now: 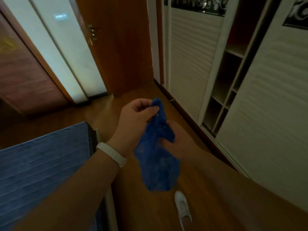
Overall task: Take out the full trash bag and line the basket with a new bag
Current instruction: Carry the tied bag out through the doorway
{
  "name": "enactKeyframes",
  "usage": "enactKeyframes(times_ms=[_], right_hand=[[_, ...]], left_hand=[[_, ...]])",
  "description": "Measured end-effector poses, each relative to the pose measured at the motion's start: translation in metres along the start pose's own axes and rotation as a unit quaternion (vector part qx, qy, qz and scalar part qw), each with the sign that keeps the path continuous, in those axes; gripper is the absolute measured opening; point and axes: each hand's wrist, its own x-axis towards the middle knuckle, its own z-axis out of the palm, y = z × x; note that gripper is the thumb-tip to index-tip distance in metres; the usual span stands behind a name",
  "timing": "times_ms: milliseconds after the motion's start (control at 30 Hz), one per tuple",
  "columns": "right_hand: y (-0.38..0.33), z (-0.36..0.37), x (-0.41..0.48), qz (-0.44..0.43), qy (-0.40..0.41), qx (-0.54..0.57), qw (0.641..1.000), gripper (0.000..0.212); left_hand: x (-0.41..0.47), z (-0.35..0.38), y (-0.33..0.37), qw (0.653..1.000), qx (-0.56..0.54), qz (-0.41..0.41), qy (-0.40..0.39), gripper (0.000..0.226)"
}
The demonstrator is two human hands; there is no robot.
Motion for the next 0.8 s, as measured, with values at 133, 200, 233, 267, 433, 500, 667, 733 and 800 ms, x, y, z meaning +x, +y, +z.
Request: enactKeyframes(times_ms=[133, 200, 233, 267, 433, 500, 667, 733, 800], right_hand=[[0.023, -0.006, 0.09, -0.038, -0.069, 0.02, 0.997, 0.041], [0.03, -0.01, 0.136, -0.059, -0.111, 0.05, 0.991, 0.037], [0.035, -0.011, 0.158, -0.072, -0.122, 0.051, 0.989, 0.035], [0.034, -0.015, 0.179, -0.074, -0.133, 0.037, 0.988, 0.032], [0.041, -0.036, 0.255, -0.105, -0.12, -0.047, 0.986, 0.038], [0.036, -0.035, 0.286, -0.12, -0.144, -0.022, 0.982, 0.023], [0.048, -0.012, 0.362, -0.135, -0.153, 0.012, 0.979, 0.01], [0.057, 0.006, 0.391, -0.106, -0.162, 0.02, 0.981, 0.013], [0.06, 0.024, 0.418, -0.097, -0.17, 0.019, 0.981, 0.014]], left_hand=[[0.071, -0.007, -0.009, 0.999, -0.003, -0.01, 0.049, 0.016], [0.103, -0.007, -0.007, 0.997, -0.011, -0.019, 0.07, 0.019], [0.119, -0.007, -0.006, 0.997, -0.009, -0.02, 0.077, 0.022], [0.135, -0.007, -0.003, 0.996, -0.006, -0.018, 0.085, 0.025], [0.208, -0.016, -0.002, 0.992, 0.031, -0.002, 0.123, 0.013], [0.233, -0.022, -0.002, 0.99, 0.029, -0.005, 0.136, 0.012], [0.29, -0.052, -0.01, 0.988, 0.031, -0.006, 0.15, 0.009], [0.312, -0.071, -0.017, 0.988, 0.029, -0.008, 0.15, 0.011], [0.335, -0.092, -0.025, 0.988, 0.024, -0.012, 0.15, 0.011]])
